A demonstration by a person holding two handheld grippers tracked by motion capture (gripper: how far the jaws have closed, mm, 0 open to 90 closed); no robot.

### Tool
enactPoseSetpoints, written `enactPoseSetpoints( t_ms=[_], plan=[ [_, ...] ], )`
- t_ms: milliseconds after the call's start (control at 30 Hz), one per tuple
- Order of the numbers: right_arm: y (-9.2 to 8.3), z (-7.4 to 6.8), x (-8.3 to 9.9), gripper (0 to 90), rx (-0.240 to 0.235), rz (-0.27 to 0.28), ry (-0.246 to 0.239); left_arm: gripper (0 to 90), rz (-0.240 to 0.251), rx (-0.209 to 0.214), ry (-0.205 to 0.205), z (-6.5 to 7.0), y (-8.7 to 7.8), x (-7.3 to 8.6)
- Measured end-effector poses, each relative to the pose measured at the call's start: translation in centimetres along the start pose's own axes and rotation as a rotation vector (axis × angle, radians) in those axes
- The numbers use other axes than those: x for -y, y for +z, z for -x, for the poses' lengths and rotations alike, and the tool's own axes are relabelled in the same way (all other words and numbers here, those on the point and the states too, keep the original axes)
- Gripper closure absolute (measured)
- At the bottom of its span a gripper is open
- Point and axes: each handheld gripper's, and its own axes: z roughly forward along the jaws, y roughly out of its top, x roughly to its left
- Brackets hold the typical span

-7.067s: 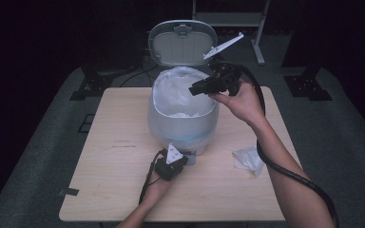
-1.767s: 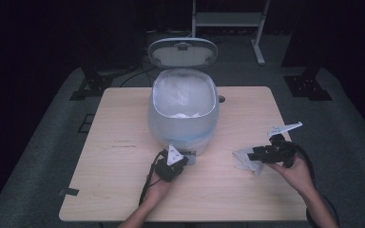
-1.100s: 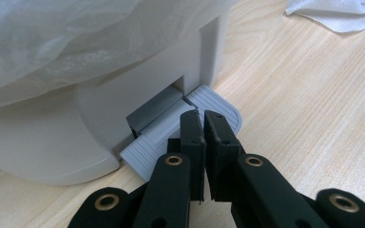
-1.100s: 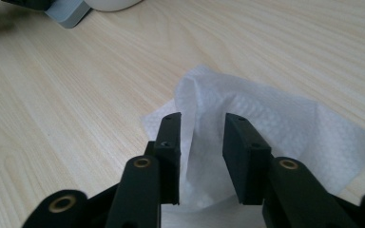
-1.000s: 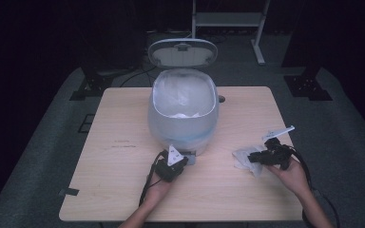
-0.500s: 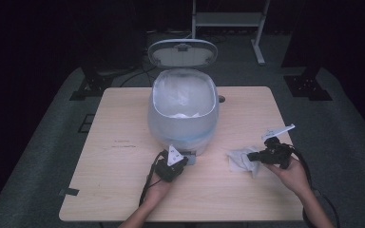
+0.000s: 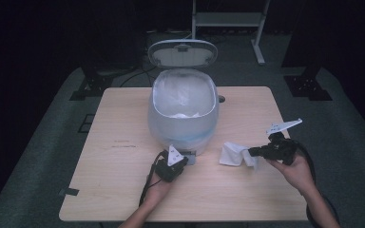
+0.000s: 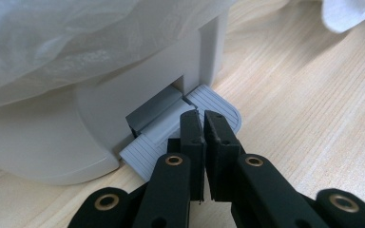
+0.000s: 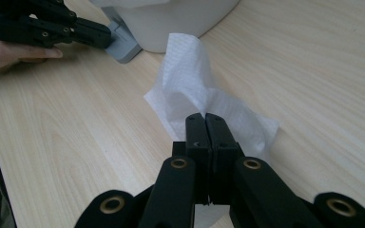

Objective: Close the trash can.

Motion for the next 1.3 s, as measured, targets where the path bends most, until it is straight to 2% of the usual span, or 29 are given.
enactPoseSetpoints(
  t_ms=[400, 767, 1300],
  plan=[
    [-2.6, -1.3, -1.7, 88.8, 0.001, 0.039, -0.036, 87.0, -0.002, 0.0, 0.001, 0.0, 0.0, 0.0],
    [-4.6, -2.0, -2.7, 88.9, 0.014, 0.065, -0.04, 87.0, -0.002, 0.002, -0.003, 0.0, 0.0, 0.0],
    [-7.5, -3.4, -5.1, 88.8, 0.023, 0.097, -0.077, 87.0, 0.006, 0.003, -0.008, 0.0, 0.0, 0.0]
  ],
)
